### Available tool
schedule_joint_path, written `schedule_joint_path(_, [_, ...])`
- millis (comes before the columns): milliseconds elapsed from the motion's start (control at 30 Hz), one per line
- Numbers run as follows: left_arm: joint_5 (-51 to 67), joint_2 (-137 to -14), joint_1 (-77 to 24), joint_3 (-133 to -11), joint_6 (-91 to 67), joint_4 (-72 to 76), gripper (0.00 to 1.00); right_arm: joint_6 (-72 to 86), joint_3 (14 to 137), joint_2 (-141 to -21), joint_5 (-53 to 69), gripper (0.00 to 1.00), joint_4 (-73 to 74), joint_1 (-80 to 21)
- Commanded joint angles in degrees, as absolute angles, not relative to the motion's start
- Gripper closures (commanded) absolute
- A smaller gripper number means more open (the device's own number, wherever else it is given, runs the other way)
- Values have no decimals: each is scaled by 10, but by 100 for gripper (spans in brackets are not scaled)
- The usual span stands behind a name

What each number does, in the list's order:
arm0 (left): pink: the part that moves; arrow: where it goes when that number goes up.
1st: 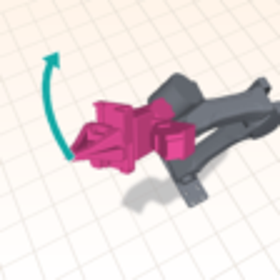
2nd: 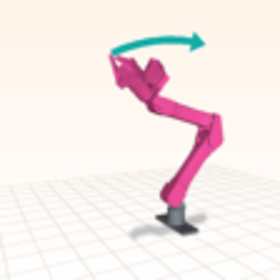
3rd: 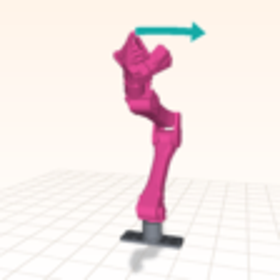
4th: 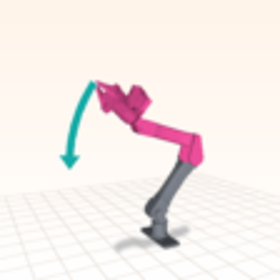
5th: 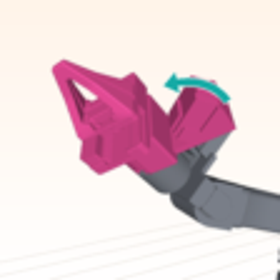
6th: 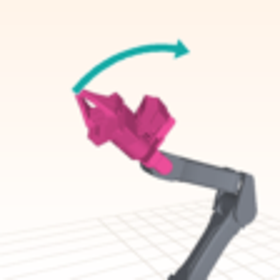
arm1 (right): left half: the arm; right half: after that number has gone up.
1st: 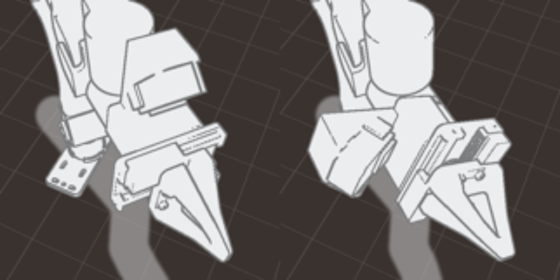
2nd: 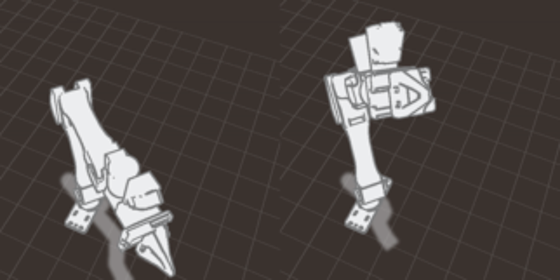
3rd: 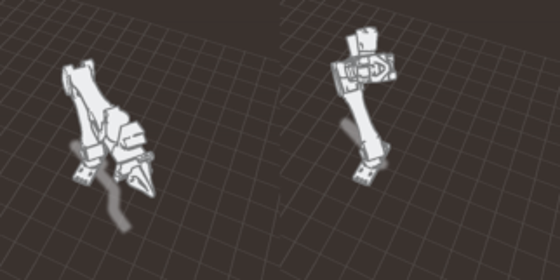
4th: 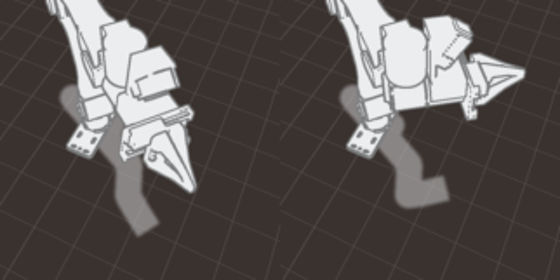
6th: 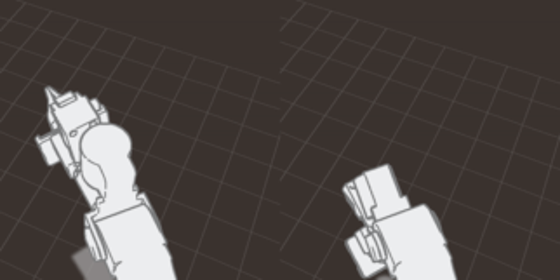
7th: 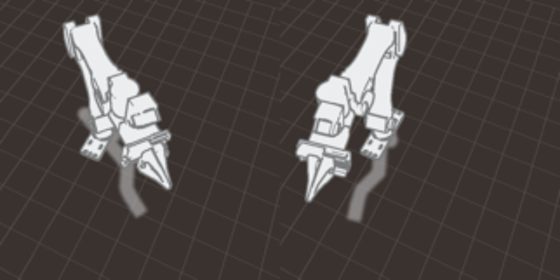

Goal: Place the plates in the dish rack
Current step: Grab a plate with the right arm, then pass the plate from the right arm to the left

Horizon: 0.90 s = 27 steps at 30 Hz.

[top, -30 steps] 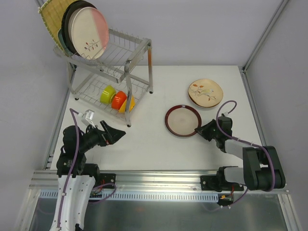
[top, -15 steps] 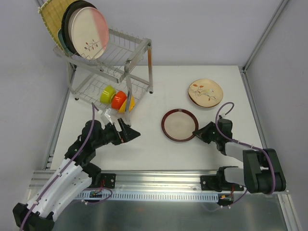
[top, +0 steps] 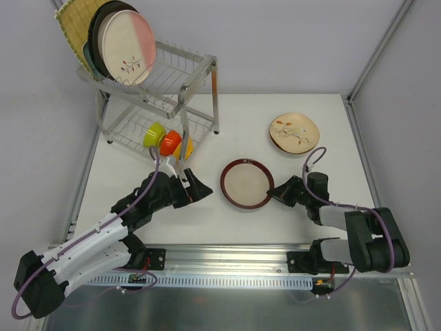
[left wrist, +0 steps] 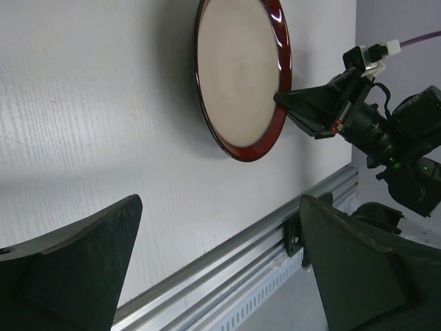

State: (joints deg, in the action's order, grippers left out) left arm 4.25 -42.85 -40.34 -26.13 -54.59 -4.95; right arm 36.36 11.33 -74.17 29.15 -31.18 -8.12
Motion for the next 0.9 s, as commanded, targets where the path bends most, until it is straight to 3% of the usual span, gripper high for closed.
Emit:
schedule_joint_path(0, [-10, -444, -421, -287, -570, -17, 1, 396, 127, -733, 375, 99, -472, -104])
schedule_joint_path(400, [-42, -511, -458, -316, -591, -5, 2, 432, 141, -730, 399, 99, -562, -168])
schedule_joint_path(867, [-47, -524, -469, -318, -590, -2, 22, 454, 157, -713, 414, 99, -604, -211])
